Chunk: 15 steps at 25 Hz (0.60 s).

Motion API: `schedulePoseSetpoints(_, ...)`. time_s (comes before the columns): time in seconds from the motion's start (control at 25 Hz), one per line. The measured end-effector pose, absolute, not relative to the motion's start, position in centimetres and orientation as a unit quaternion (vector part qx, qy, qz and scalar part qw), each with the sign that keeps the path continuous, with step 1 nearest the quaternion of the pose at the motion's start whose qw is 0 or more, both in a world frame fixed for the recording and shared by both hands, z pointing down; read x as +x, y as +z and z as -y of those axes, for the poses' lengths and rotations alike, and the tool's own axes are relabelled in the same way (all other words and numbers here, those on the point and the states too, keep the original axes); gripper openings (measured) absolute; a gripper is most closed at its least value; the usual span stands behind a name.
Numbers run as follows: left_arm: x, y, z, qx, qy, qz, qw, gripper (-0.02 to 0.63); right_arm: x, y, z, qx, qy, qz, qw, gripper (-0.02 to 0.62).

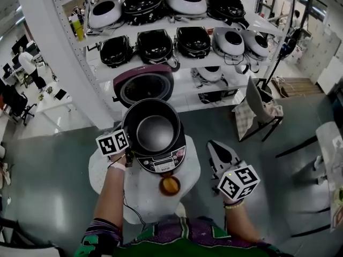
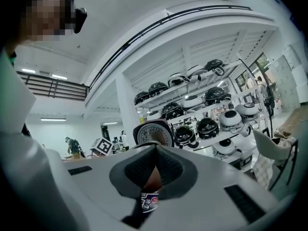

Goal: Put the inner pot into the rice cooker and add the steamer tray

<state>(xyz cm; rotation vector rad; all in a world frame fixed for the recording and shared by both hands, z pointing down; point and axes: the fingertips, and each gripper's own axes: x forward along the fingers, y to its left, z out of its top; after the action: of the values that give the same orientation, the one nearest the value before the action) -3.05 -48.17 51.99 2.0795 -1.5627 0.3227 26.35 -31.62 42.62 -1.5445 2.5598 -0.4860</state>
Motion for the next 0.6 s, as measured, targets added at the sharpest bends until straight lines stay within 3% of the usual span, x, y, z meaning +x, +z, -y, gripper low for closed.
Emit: schedulePoseSetpoints(0.6,-1.9,56.4,50.7,0.751,0.174,0.582,0.258,0.034,27.5,44.1,32.4,-0.518,-0.173,-0.836,0.045,0.006)
